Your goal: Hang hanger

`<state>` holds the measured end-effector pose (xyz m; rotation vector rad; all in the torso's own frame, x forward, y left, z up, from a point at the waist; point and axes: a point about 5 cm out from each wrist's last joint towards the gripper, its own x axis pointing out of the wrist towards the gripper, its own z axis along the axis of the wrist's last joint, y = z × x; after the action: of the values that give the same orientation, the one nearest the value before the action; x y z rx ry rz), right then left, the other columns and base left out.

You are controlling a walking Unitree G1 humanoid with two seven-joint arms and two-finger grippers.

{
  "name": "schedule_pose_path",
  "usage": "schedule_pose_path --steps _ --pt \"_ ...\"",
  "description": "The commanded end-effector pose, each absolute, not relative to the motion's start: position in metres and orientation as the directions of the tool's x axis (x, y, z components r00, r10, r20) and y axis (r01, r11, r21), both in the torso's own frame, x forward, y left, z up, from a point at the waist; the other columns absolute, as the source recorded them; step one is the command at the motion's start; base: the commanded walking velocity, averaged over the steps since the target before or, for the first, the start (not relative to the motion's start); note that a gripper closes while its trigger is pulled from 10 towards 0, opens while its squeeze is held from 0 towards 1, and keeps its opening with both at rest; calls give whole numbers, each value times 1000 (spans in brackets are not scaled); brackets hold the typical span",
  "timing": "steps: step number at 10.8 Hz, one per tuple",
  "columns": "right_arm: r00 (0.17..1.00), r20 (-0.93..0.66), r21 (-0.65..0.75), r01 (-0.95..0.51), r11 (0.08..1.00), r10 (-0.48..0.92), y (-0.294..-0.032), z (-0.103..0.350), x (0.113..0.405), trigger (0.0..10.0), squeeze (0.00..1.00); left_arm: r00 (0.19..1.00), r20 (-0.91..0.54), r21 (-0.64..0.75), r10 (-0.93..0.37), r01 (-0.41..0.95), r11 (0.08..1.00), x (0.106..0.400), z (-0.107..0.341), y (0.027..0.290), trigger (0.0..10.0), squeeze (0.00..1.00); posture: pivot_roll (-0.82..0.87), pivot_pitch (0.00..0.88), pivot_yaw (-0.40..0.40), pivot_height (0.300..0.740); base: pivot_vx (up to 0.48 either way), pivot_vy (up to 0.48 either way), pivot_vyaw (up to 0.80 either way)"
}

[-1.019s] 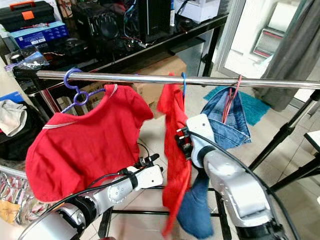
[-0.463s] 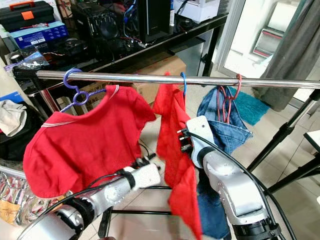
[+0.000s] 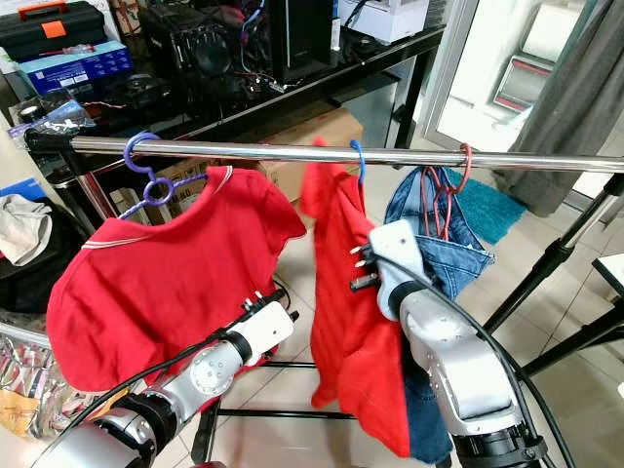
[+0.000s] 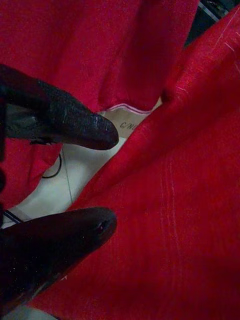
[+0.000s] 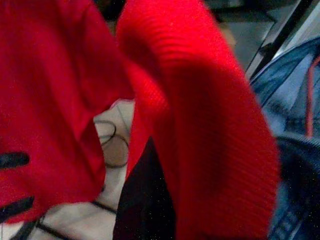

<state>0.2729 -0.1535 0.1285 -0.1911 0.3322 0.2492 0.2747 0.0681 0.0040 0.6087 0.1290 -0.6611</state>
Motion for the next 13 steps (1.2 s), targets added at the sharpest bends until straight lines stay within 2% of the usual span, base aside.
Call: schedule_pose_path --steps 1,5,7,9,10,12,13 --pt "946 -261 -151 -238 960 193 -157 143 276 0 0 799 -277 473 -533 597 648 277 7 70 10000 0 43 3 32 740 0 0 0" --pt "959 -219 -135 -213 968 180 -166 147 267 0 0 810 -243 458 -533 580 673 278 10 71 10000 0 30 5 37 740 0 0 0" --pt "966 -159 -123 -222 967 202 -167 156 259 0 0 837 -202 427 -508 542 723 278 13 77 10000 0 27 2 42 740 0 0 0" --pt "956 -129 -194 -285 939 263 -167 151 241 0 0 906 -117 315 -408 423 849 280 18 94 10000 0 28 0 51 740 0 0 0" --pt "959 -115 -169 -277 946 260 -167 148 239 0 0 925 -105 271 -366 381 884 281 19 102 10000 0 29 0 53 740 0 0 0" --pt "959 -149 -179 -266 947 241 -168 132 238 0 0 940 -108 234 -324 340 911 279 17 113 10000 0 37 0 58 740 0 0 0" --pt "953 -176 -194 -281 940 248 -168 121 235 2549 0 940 -115 226 -322 340 913 277 16 115 10000 0 39 0 58 740 0 0 0"
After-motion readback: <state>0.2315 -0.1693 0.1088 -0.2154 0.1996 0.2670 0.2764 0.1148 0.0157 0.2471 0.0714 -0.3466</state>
